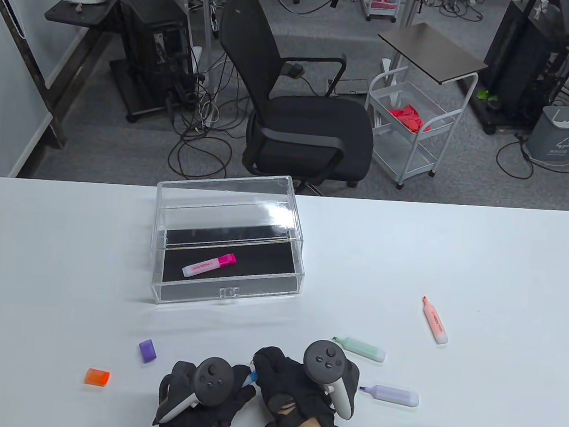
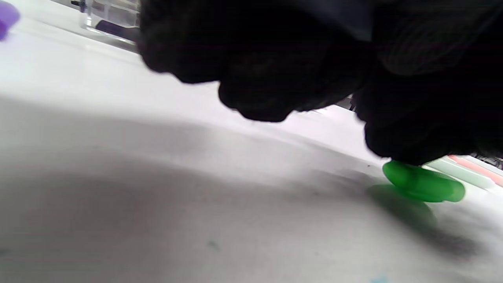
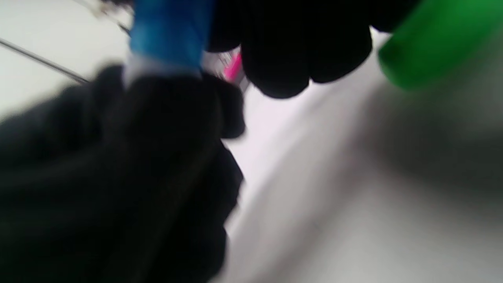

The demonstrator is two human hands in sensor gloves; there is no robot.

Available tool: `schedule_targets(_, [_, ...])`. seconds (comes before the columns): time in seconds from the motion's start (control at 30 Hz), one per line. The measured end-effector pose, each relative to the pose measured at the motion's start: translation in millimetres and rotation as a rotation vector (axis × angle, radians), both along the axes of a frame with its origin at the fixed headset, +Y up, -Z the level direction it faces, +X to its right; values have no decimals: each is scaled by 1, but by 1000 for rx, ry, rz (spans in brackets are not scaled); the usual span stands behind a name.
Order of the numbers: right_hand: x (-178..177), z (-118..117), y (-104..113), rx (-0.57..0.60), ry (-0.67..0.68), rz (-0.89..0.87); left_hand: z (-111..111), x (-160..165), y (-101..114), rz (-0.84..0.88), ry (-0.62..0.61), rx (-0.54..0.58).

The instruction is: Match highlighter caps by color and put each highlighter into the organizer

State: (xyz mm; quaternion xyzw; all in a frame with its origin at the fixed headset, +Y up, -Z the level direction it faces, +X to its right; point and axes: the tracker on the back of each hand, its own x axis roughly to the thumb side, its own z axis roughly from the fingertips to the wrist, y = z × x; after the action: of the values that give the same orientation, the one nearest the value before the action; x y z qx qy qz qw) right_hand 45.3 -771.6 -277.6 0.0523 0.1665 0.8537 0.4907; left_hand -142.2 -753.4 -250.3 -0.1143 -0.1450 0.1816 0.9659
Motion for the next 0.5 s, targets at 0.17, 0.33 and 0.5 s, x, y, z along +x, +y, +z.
schedule_targets(0.17, [-3, 4, 12, 59, 1, 124, 3, 3, 5, -29, -18, 57])
schedule_targets(0.33, [-7, 7, 22, 123, -4, 135, 7, 4, 12, -23, -29, 105])
schedule_targets(0.5, [-9, 7, 25, 164, 2, 132, 7, 4, 13, -13, -28, 121])
